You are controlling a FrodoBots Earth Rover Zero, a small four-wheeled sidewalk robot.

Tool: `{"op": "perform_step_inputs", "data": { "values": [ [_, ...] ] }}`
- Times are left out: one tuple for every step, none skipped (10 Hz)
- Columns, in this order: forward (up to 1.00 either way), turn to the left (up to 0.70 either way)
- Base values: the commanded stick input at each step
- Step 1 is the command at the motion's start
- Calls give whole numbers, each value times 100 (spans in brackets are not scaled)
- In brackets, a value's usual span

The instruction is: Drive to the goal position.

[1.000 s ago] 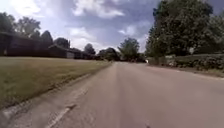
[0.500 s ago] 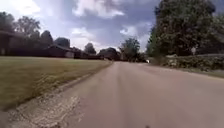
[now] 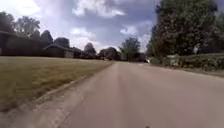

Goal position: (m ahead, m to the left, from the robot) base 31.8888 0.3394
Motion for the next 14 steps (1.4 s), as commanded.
{"op": "perform_step_inputs", "data": {
  "values": [
    [100, 0],
    [100, 0],
    [100, 0],
    [100, 0],
    [100, 0],
    [100, 0],
    [100, 0],
    [100, 0],
    [100, 0],
    [100, 0],
    [100, 0],
    [100, 0],
    [100, 0],
    [100, 0]
  ]
}}
